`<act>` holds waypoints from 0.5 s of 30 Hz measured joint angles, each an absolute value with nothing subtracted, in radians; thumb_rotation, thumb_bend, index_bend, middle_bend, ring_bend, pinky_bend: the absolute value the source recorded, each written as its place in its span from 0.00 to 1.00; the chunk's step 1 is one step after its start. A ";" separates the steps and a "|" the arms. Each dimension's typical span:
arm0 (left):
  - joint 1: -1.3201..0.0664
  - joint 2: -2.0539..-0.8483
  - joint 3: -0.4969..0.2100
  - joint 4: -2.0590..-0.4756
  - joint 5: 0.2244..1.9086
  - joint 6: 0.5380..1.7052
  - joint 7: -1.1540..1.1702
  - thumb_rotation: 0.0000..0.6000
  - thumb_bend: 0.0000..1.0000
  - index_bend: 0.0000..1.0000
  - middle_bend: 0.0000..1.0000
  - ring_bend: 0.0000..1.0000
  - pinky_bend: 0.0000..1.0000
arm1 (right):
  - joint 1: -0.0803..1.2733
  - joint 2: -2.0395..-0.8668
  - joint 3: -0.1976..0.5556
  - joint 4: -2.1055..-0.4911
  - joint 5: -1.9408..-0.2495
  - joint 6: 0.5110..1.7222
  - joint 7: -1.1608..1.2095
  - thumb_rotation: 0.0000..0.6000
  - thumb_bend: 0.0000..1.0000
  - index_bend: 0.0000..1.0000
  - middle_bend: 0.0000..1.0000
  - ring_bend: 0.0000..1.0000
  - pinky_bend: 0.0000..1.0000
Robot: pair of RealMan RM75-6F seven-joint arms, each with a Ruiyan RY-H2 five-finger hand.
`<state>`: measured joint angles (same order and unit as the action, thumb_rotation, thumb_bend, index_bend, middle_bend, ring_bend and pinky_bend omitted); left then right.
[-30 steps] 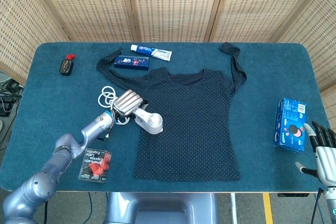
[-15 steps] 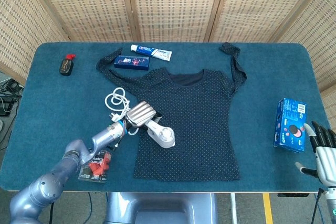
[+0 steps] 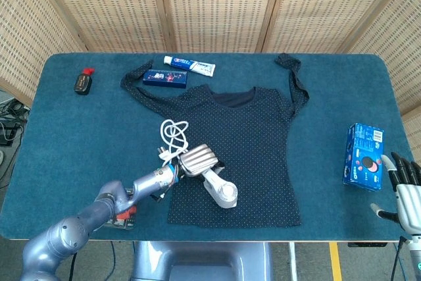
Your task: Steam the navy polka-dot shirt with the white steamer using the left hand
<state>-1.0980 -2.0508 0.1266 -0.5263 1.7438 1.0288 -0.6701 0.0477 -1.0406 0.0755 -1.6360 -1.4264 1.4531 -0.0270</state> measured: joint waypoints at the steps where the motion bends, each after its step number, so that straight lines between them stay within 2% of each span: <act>1: -1.099 -2.052 0.126 -0.534 1.745 1.030 -0.668 1.00 0.71 1.00 0.85 0.74 0.91 | 0.048 -1.040 0.075 -1.636 -1.427 1.453 -0.027 1.00 0.00 0.03 0.00 0.00 0.00; 15: -1.076 -2.018 0.127 -0.531 1.735 1.025 -0.649 1.00 0.71 1.00 0.85 0.74 0.91 | 0.047 -1.041 0.073 -1.639 -1.433 1.457 -0.031 1.00 0.00 0.03 0.00 0.00 0.00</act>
